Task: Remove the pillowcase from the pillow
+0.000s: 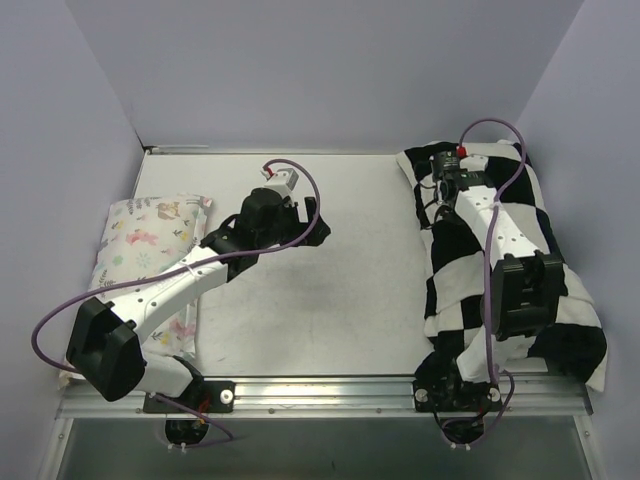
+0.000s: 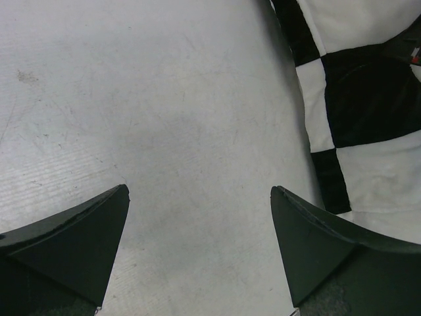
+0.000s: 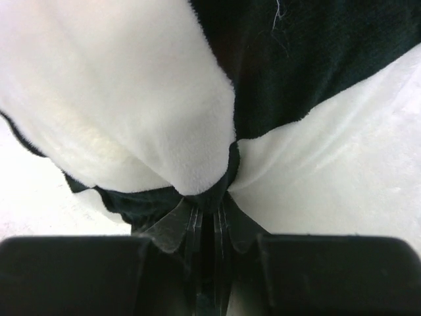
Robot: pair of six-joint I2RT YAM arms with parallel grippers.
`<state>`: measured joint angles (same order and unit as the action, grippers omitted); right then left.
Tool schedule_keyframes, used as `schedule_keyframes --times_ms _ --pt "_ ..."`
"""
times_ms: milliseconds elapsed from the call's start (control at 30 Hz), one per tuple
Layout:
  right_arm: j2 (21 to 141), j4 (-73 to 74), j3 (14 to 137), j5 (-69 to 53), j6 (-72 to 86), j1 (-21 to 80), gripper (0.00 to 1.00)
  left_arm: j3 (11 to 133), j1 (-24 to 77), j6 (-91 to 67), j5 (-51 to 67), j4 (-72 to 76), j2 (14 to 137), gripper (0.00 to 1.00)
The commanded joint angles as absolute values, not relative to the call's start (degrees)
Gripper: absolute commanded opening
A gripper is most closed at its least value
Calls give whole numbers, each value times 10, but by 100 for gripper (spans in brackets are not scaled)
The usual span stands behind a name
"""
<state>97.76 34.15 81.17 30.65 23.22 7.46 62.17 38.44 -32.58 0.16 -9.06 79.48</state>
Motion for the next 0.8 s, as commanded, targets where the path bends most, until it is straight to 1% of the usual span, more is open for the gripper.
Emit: schedule_keyframes --times_ms 0,200,300,433,500,600,667,767 --pt "938 331 816 279 226 113 0 636 378 -333 5 -52 802 97" --pt "895 309 820 256 221 228 0 624 376 -341 -18 -54 795 97" --pt "874 294 814 224 229 268 0 609 374 -345 -34 -54 774 97" --pt "862 244 805 179 222 358 0 580 370 -352 -56 -61 740 97" --pt "871 241 817 156 221 380 0 568 370 -359 -65 -64 716 96" --pt "878 181 806 83 208 408 0 535 370 -370 -80 -69 673 96" --pt "892 164 813 60 204 421 0 518 370 -375 -91 -80 641 96" --pt "930 163 868 30 175 428 0 508 371 -377 -110 -97 608 96"
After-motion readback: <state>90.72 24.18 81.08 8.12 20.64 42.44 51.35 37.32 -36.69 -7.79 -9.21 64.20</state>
